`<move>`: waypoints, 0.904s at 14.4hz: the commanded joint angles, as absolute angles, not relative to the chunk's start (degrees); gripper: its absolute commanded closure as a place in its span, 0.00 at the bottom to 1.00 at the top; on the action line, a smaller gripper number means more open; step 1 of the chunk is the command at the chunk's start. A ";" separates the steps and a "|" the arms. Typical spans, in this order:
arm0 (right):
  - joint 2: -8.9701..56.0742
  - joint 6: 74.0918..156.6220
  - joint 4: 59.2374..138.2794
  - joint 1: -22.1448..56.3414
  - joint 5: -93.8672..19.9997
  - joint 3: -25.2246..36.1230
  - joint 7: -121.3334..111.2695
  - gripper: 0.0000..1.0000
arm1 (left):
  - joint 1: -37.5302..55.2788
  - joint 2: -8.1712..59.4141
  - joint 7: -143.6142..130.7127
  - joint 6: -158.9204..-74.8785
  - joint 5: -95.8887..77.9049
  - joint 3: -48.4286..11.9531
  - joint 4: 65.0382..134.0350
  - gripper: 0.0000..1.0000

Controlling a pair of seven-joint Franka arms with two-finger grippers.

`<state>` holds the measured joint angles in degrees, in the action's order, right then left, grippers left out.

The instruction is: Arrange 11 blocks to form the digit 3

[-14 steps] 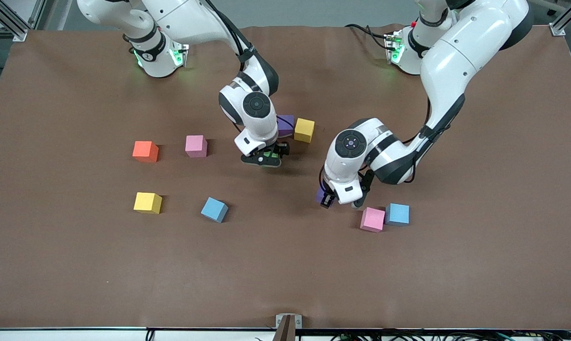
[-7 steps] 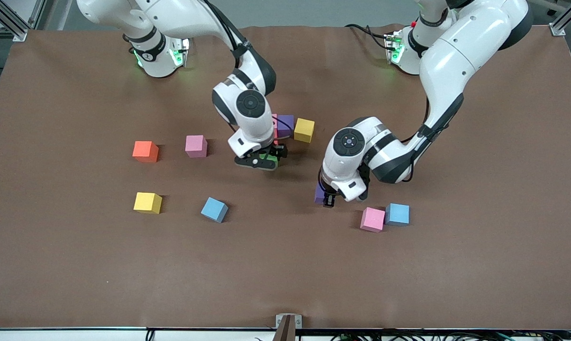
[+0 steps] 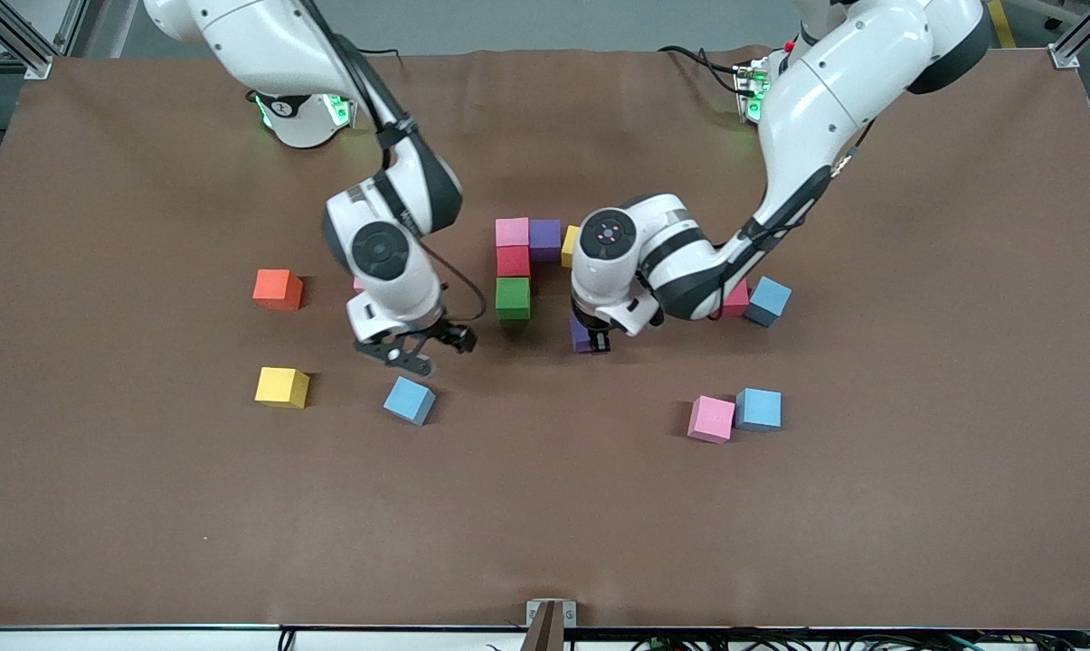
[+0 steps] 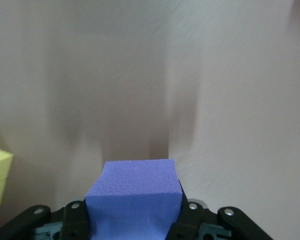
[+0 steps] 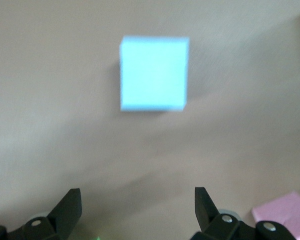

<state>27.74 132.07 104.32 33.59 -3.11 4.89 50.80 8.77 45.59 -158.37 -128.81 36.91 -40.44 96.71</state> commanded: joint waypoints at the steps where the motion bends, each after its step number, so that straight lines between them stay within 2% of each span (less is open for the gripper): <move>1: 30.66 131.75 99.60 31.91 -2.81 4.13 51.24 0.00 | 10.89 43.77 -167.78 -128.06 37.88 -40.25 98.09 0.66; 5: 35.68 130.61 93.43 29.19 -3.52 4.13 51.42 0.00 | 15.20 44.91 -169.98 -128.14 37.27 -39.20 96.86 0.65; 13: 38.23 131.57 93.25 26.54 -3.34 4.13 50.71 0.00 | 17.49 48.07 -169.98 -128.76 37.18 -39.11 95.10 0.63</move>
<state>37.11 131.70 94.46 27.33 -3.15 4.91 50.93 16.12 47.42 -159.49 -128.82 36.21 -39.42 96.34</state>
